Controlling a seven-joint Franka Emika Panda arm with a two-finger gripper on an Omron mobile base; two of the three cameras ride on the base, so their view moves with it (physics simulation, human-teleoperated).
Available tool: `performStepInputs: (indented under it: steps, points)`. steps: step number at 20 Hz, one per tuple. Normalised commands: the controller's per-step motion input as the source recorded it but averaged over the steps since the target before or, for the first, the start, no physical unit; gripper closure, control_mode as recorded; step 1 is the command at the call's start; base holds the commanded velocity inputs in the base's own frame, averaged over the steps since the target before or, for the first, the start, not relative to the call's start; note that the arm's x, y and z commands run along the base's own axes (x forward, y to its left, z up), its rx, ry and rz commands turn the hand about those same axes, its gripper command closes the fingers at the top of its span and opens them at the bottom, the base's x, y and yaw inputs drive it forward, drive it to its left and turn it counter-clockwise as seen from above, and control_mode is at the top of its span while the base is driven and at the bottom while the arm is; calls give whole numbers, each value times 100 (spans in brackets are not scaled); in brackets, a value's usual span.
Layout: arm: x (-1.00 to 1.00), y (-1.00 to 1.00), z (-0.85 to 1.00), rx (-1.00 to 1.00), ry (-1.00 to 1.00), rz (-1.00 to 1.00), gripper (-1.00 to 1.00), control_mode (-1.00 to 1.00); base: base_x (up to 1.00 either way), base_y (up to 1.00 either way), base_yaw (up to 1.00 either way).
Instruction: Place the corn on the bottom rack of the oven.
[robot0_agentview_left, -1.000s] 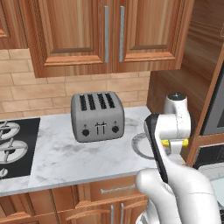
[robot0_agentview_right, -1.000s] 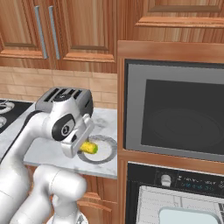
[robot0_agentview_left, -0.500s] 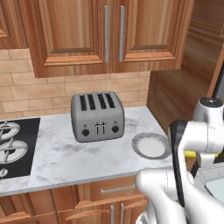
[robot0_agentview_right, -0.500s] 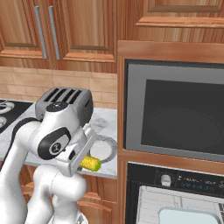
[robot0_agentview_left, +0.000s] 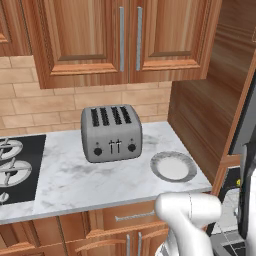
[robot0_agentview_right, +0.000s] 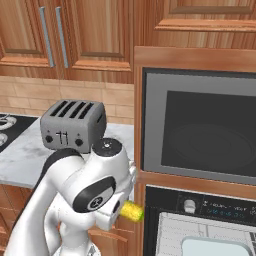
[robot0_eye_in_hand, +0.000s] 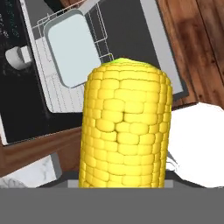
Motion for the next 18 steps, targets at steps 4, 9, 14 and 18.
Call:
performStepInputs:
  steps: [4,9,14,18]
  points:
    - [0,-100,-62,28,-6,10,100,-100,0,0,0]
    - [0,-85,-55,15,-18,27,100,-100,0,0,0]
    - [0,-85,-45,3,-32,44,100,-100,0,0,0]
    - [4,-87,-54,-5,-21,49,100,-100,0,0,0]
